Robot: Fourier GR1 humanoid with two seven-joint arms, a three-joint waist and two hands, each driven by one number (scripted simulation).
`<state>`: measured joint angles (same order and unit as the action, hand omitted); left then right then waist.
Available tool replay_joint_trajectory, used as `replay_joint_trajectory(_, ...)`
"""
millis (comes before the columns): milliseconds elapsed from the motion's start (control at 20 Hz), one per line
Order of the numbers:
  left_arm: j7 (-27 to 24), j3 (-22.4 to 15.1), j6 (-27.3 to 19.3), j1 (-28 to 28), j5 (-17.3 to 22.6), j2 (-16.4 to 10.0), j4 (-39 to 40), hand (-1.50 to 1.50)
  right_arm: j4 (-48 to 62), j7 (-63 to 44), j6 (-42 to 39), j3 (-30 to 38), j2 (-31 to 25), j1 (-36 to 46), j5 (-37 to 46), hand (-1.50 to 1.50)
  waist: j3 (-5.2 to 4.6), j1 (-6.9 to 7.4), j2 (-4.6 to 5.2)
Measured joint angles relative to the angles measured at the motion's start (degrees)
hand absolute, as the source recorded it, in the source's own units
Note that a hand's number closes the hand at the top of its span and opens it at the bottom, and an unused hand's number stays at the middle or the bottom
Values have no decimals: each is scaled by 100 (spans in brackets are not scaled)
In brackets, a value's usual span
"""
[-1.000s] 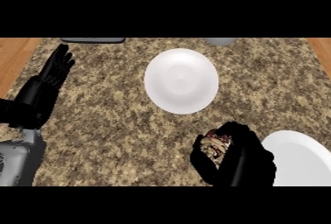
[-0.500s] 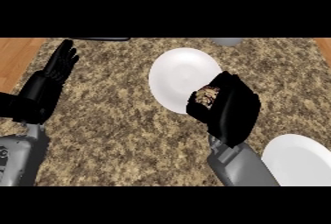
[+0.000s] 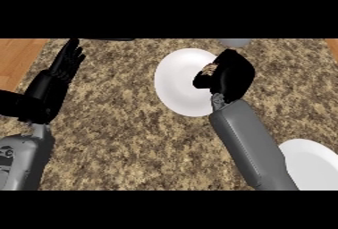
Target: Pick the cupcake from the plate and place it in the plate
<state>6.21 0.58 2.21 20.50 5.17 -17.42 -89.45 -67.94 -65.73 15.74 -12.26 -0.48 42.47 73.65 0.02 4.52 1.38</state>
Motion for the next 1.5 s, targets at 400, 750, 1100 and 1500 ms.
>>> replay_joint_trajectory(400,-38,-57,-18,57,-65,77,36,0,1715,413,960,861,5,659,-590,-150,7,66,39)
replay_joint_trajectory(750,-68,-98,55,65,-48,115,34,0,2705,955,2319,1303,17,1059,-1266,-150,11,180,64)
replay_joint_trajectory(1100,-16,-17,64,113,-39,65,69,0,3079,1407,3770,1524,19,1394,-1458,-150,10,116,40)
replay_joint_trajectory(1500,58,75,-14,43,-89,58,79,0,3038,1704,4995,1328,17,1344,-2122,-150,5,-92,-62)
